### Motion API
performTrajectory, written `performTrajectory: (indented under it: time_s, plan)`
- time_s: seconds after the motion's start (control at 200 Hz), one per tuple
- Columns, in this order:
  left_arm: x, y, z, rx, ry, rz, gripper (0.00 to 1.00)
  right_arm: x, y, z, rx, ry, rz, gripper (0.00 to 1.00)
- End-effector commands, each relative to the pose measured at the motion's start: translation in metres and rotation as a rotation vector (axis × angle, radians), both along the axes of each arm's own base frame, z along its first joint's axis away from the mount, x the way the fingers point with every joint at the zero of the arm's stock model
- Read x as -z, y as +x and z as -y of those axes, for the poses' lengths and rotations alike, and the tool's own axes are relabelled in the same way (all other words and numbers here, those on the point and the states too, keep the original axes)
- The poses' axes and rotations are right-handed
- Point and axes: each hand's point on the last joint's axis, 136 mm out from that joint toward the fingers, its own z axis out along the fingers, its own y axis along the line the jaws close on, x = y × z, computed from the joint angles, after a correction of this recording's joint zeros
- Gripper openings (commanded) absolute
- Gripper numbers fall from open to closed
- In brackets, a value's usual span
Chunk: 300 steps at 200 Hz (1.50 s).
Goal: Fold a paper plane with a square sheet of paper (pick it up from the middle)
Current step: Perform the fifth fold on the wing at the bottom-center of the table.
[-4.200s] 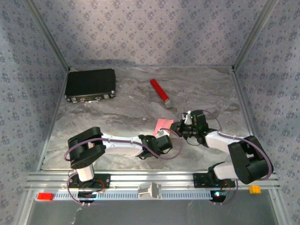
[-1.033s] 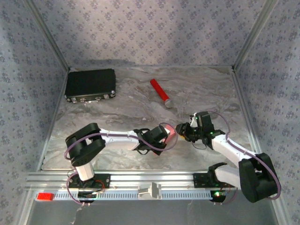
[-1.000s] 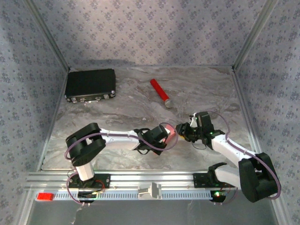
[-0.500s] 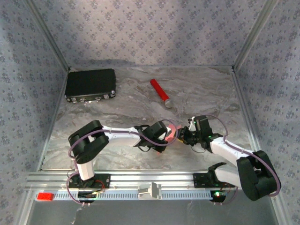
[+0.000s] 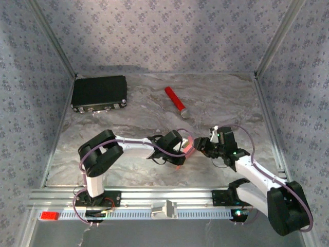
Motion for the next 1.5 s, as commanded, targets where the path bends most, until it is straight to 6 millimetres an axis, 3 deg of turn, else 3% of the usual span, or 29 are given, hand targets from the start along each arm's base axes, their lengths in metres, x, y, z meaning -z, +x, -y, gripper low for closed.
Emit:
performTrajectory:
  time_s: [0.0, 0.365, 0.53, 0.62, 1.044, 1.494]
  plan:
    - [0.016, -0.005, -0.006, -0.003, 0.036, -0.045, 0.01, -0.004, -0.002, 0.005, -0.002, -0.025, 0.001, 0.44]
    - [0.022, -0.002, -0.005, -0.045, 0.028, -0.102, 0.01, 0.015, -0.02, 0.016, 0.037, -0.064, -0.05, 0.35]
    - [0.024, 0.002, -0.005, -0.073, 0.038, -0.118, 0.01, 0.018, -0.022, 0.021, 0.057, -0.085, -0.054, 0.36]
    - [0.024, 0.003, -0.004, -0.085, 0.04, -0.124, 0.01, 0.013, -0.02, 0.017, 0.04, -0.067, -0.036, 0.36]
    - [0.025, 0.004, 0.005, -0.109, -0.009, -0.198, 0.01, 0.019, -0.011, -0.011, -0.063, -0.022, -0.028, 0.15]
    - [0.029, 0.006, 0.006, -0.133, -0.081, -0.281, 0.01, 0.023, 0.013, -0.024, -0.081, 0.012, -0.019, 0.13]
